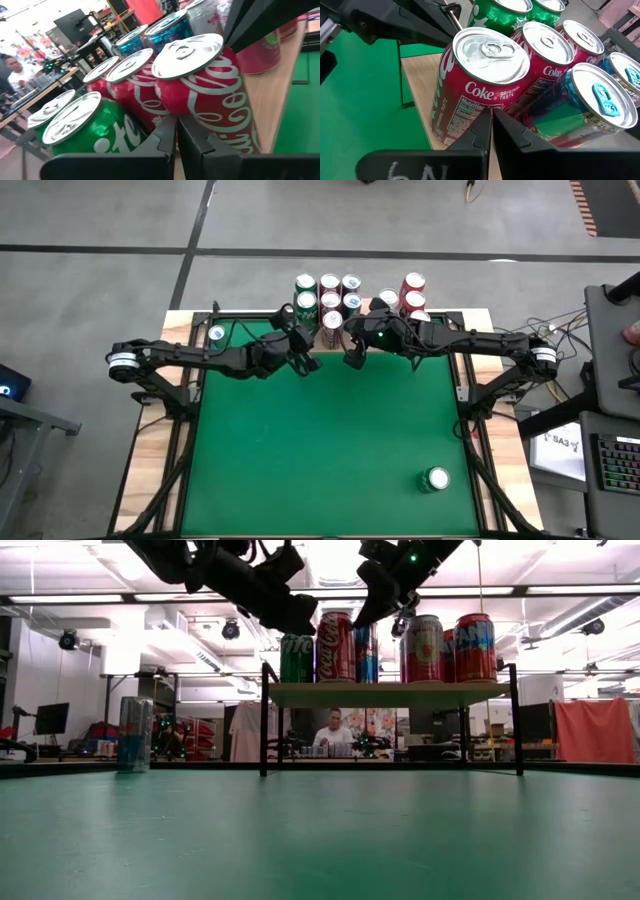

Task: Place canned beverage on shelf
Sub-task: Put the red soda can aligned with the red soda can on the shelf

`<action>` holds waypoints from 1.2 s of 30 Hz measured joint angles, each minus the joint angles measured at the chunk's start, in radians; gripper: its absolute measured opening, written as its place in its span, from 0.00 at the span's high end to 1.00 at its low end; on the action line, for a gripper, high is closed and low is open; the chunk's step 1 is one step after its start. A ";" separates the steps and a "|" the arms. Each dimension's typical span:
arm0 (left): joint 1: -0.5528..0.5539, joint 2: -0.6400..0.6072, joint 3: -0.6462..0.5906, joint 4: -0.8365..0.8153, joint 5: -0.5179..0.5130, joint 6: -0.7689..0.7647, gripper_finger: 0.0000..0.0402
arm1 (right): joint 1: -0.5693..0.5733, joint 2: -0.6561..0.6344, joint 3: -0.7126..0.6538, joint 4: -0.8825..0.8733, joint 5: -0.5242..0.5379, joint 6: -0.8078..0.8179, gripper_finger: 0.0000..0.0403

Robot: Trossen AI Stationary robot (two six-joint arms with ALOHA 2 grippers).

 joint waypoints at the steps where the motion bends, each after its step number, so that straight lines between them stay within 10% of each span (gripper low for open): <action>1: 0.000 0.000 0.000 0.000 0.012 0.000 1.00 | 0.000 0.000 0.000 0.000 0.000 0.000 0.98; 24: -0.055 0.000 0.000 -0.001 0.071 -0.033 1.00 | 0.001 0.001 -0.001 0.001 -0.011 -0.024 0.98; 36: -0.077 -0.012 0.008 0.002 -0.216 0.127 1.00 | 0.001 -0.010 0.017 -0.029 0.000 -0.020 0.98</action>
